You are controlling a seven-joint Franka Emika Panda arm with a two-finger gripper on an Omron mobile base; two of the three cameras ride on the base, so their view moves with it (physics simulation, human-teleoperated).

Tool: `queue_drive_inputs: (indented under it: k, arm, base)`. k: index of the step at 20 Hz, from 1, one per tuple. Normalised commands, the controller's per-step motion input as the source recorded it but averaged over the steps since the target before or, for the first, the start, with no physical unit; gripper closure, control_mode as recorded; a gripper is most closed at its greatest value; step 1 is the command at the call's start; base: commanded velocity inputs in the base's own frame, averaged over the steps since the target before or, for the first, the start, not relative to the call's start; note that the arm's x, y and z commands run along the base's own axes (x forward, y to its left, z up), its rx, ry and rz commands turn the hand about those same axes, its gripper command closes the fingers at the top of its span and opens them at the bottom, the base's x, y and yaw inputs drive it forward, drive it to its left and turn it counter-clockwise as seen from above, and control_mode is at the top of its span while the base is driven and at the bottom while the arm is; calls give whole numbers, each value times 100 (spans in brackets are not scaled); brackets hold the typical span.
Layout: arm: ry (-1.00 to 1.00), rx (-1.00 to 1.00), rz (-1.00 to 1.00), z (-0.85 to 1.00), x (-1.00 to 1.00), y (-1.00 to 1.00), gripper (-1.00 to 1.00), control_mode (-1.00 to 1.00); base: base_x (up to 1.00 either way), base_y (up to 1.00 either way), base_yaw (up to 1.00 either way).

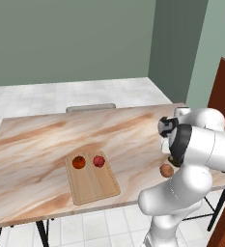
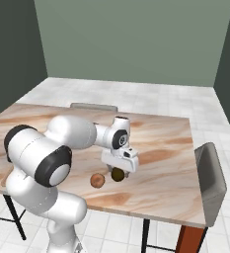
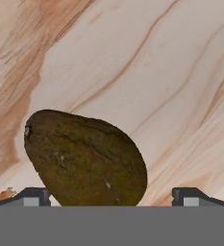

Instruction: Place the avocado, onion, tomato, and bell pepper on the cutting board.

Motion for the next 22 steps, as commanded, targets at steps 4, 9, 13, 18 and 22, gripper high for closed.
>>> queue_drive_inputs:
  k: [4,9,13,18,22]
  arm:
    - [0,0,0,-14,0,0,-100,-100]
    - [0,0,1,-12,2,6,-100,-100]
    - [0,0,0,-18,2,8,-100,-100]
    - [0,0,0,-27,0,9,-100,-100]
    - [0,-1,0,-30,0,10,100,-100]
  base:
    - [0,0,0]
    - [0,0,0]
    - [0,0,0]
    - [0,0,0]
    - [0,0,0]
